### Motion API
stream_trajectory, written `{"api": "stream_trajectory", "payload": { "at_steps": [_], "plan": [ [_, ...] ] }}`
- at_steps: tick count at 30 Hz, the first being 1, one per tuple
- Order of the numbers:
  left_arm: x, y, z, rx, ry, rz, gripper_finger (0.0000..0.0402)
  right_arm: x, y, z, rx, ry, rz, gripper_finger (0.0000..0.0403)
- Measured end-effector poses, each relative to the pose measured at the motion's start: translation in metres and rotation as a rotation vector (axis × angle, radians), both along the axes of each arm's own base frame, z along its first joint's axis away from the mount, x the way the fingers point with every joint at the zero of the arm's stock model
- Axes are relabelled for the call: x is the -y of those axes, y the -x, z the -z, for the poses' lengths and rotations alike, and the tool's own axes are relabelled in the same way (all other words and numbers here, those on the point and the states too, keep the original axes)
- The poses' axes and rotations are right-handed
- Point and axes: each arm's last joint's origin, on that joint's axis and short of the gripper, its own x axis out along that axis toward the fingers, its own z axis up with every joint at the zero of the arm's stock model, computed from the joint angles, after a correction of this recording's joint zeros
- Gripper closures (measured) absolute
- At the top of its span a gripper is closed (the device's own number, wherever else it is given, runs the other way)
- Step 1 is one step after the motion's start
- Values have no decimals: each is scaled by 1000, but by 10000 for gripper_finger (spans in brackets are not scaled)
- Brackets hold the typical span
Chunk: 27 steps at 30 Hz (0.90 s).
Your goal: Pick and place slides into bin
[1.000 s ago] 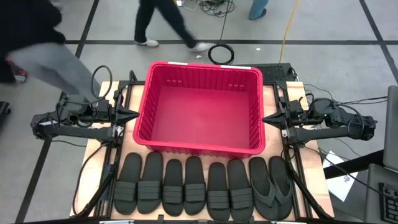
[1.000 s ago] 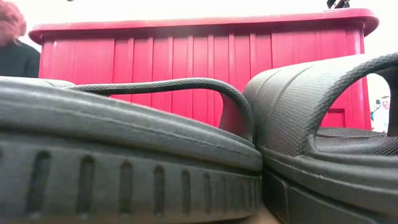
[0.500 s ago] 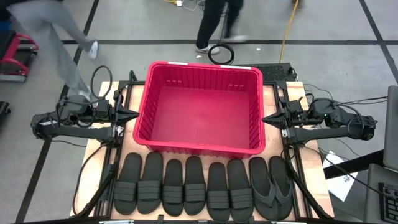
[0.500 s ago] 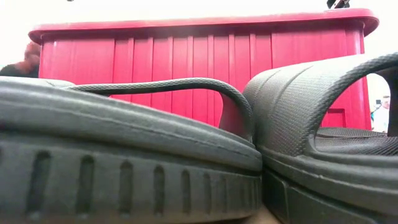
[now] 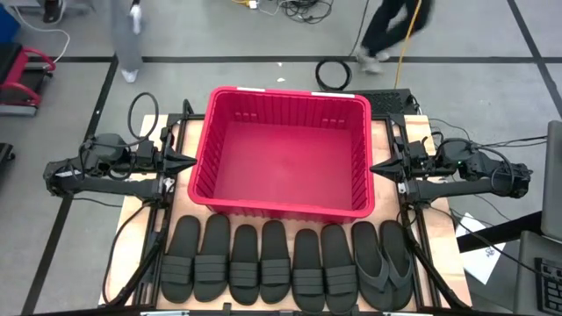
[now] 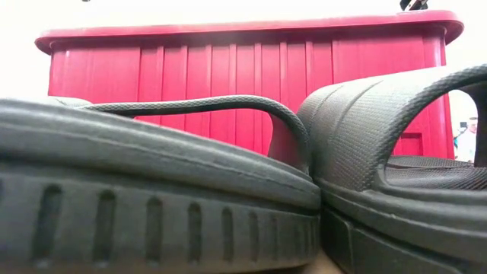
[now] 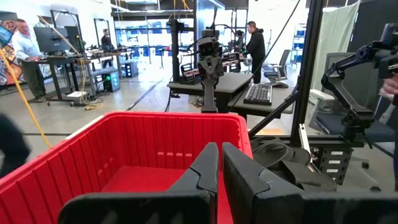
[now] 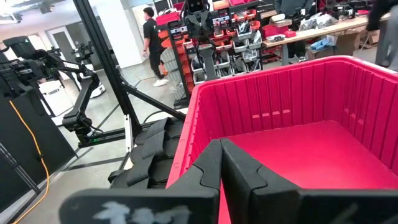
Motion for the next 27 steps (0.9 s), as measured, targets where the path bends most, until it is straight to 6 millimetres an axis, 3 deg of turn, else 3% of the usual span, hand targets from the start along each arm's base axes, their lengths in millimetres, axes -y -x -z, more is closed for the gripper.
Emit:
{"api": "stream_trajectory", "payload": {
  "at_steps": [27],
  "plan": [
    [0, 0, -2, 22, 22, 0, 380, 1, -1, -3, 29, -1, 26, 403]
  ]
}}
